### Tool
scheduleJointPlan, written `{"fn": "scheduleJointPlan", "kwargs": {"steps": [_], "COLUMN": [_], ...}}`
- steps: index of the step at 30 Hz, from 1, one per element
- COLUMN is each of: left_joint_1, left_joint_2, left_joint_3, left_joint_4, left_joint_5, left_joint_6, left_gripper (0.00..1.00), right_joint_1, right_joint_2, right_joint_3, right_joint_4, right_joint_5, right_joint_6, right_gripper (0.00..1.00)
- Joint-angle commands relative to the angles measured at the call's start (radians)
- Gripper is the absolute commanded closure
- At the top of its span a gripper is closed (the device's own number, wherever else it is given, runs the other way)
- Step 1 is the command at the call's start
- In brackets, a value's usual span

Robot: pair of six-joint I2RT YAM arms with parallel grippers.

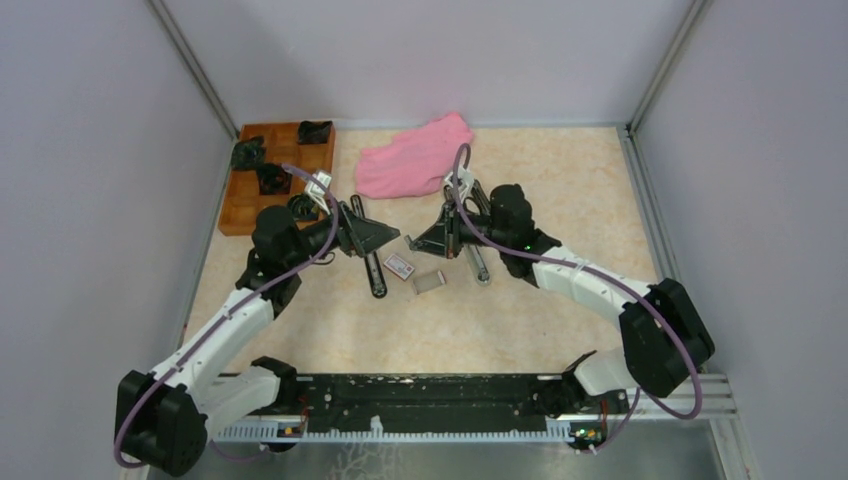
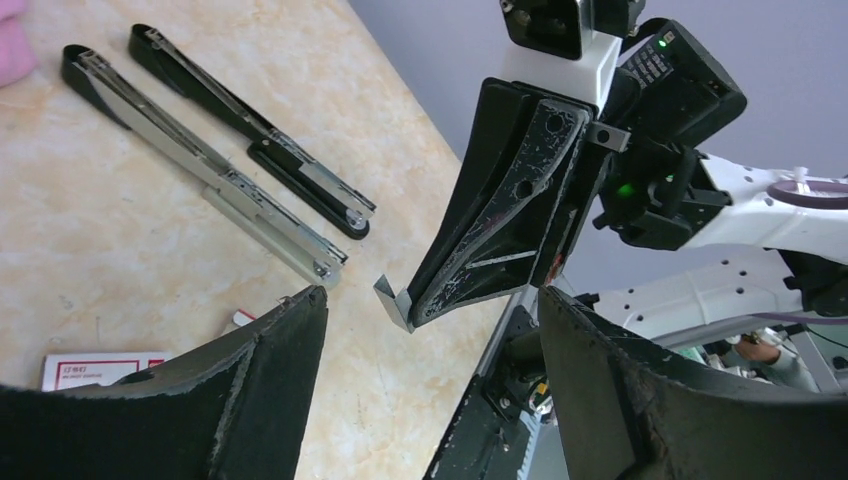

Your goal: Load the staples into the stapler

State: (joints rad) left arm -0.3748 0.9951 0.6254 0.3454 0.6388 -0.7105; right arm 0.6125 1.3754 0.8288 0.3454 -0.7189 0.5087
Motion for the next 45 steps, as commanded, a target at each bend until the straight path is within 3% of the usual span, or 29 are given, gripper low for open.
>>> {"fn": "scheduleJointPlan", "kwargs": {"steps": [1,8,16,27,45], "left_joint_1": [0.004,0.002,0.003,-0.004,-0.025], "left_joint_2": [0.015,0.034,0.044,0.076,0.081], "left_joint_3": [-0.004,-0.027,-0.039,-0.039,-0.038], "left_joint_4": [0.140,0.243,0.323,0.433,0.413], "left_joint_5": [0.076,0.126,0.149,0.168,0.144], "left_joint_6": [-0.066,-0.133,-0.182,-0.245,-0.235], "left_gripper": [0.19,0.27,0.40,0.51,0.72], "right_joint_1": [-0.018,-0.020,-0.020,-0.020,-0.020], "right_joint_2": [-0.042,-0.024,0.010,0.045,0.064], "right_joint_3": [-0.017,-0.031,-0.031,-0.030,-0.033], "right_joint_4": [0.255,0.459,0.567,0.616,0.634], "right_joint_5": [-0.092,-0.140,-0.164,-0.179,-0.175], "right_joint_6": [0.113,0.240,0.334,0.383,0.394], "right_gripper": [1.00,1.00,1.00,1.00,1.00]}}
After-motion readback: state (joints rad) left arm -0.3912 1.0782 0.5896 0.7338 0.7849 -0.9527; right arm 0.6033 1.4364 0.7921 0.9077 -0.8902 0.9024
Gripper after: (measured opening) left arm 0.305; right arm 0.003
